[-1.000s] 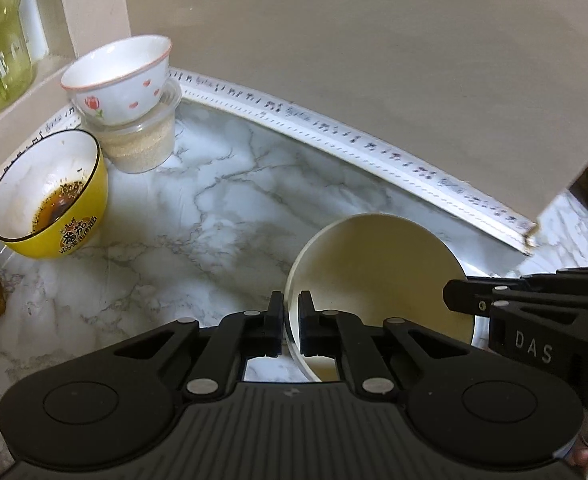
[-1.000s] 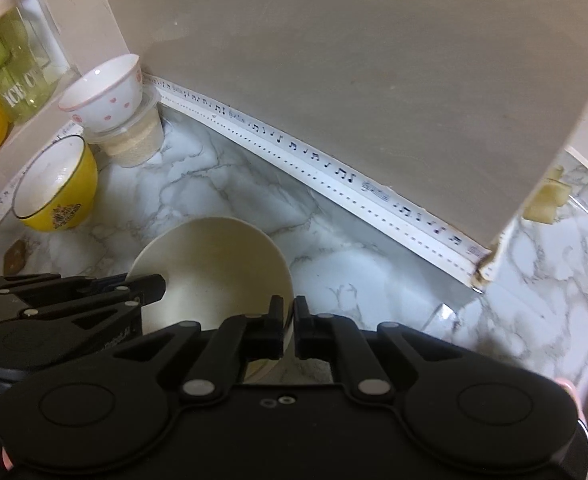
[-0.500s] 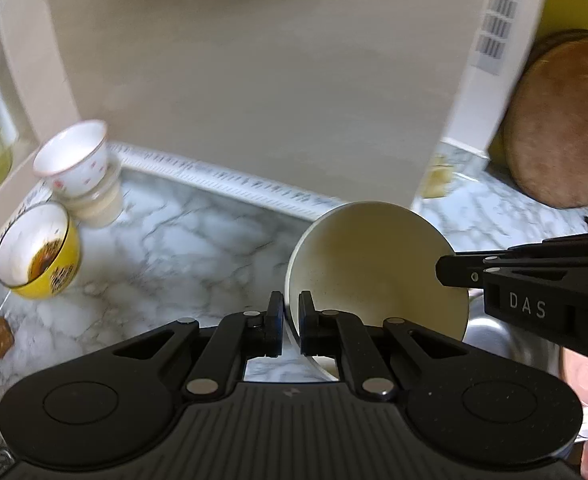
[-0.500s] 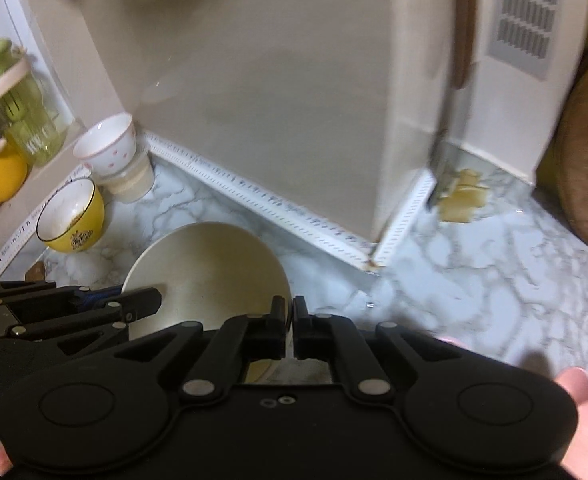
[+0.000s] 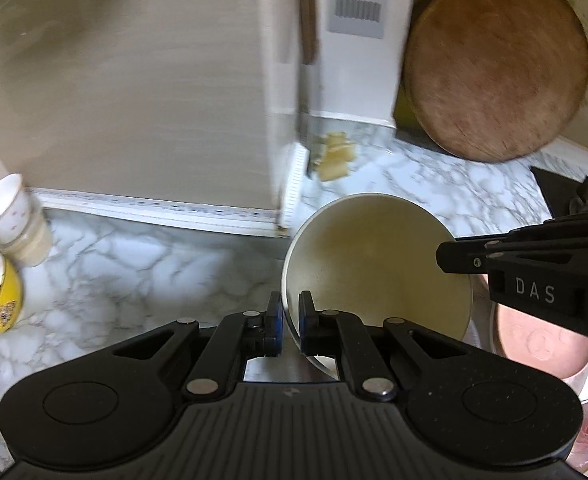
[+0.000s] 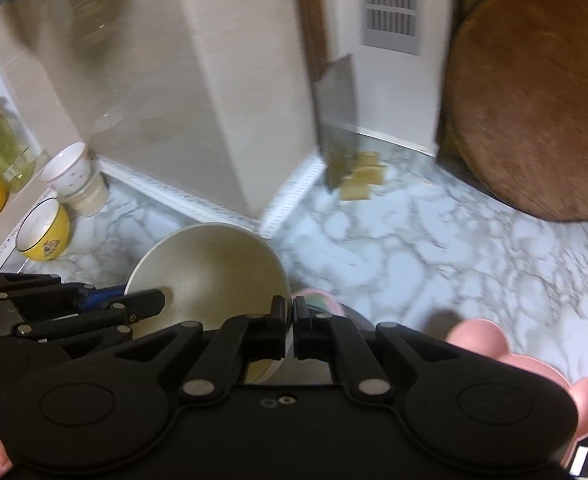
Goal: Organize plates and bowls
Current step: 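Lift the cream bowl with both grippers and carry it over the steel bowl stack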
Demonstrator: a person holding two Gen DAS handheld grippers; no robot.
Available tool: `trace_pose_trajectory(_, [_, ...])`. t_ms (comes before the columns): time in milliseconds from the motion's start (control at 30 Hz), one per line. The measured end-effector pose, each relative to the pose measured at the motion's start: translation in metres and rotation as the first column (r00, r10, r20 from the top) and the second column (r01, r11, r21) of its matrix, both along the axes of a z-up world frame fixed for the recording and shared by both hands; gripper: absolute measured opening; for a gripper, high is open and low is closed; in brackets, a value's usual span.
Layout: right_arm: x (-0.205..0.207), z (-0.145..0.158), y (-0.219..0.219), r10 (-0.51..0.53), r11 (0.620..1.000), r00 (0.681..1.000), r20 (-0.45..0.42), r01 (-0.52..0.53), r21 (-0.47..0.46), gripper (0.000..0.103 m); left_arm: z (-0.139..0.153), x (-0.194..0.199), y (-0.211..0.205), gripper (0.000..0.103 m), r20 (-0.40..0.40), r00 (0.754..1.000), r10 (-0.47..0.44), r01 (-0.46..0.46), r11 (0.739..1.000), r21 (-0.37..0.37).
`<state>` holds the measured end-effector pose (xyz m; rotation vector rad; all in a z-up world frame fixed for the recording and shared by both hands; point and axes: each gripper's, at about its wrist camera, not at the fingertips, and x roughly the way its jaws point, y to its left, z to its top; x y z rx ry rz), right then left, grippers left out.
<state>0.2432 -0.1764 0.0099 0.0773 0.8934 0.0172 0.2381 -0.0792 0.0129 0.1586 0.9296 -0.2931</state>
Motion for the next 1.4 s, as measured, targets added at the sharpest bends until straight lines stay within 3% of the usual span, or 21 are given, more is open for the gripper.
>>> trace_pose_trajectory(433, [-0.005,-0.038,-0.038,-0.042,0.999,0.996,-0.080,0.043,0.016,0.005,-0.043,0.011,-0.035,0.007,-0.097,0.995,-0.018,0.024,0.998,0.059])
trace_pose_trajectory(933, [-0.001,-0.056,-0.035,0.011,1.000,0.990,-0.142,-0.010,0.007,0.006,-0.059,0.016,-0.039,0.007,-0.143,0.990,-0.020,0.035,0.994,0.102])
trace_pose_trajectory(1300, [0.000,-0.060,-0.036,0.019,1.000,0.987,-0.158,-0.019,0.000,0.007,-0.061,0.015,-0.044,0.007,-0.130,0.991,-0.031,0.049,0.989,0.140])
trace_pose_trajectory(1400, [0.000,-0.061,-0.035,0.024,1.000,0.987,-0.157,-0.025,0.000,0.011,-0.062,0.016,-0.044,0.007,-0.134,0.991,-0.030,0.048,0.989,0.139])
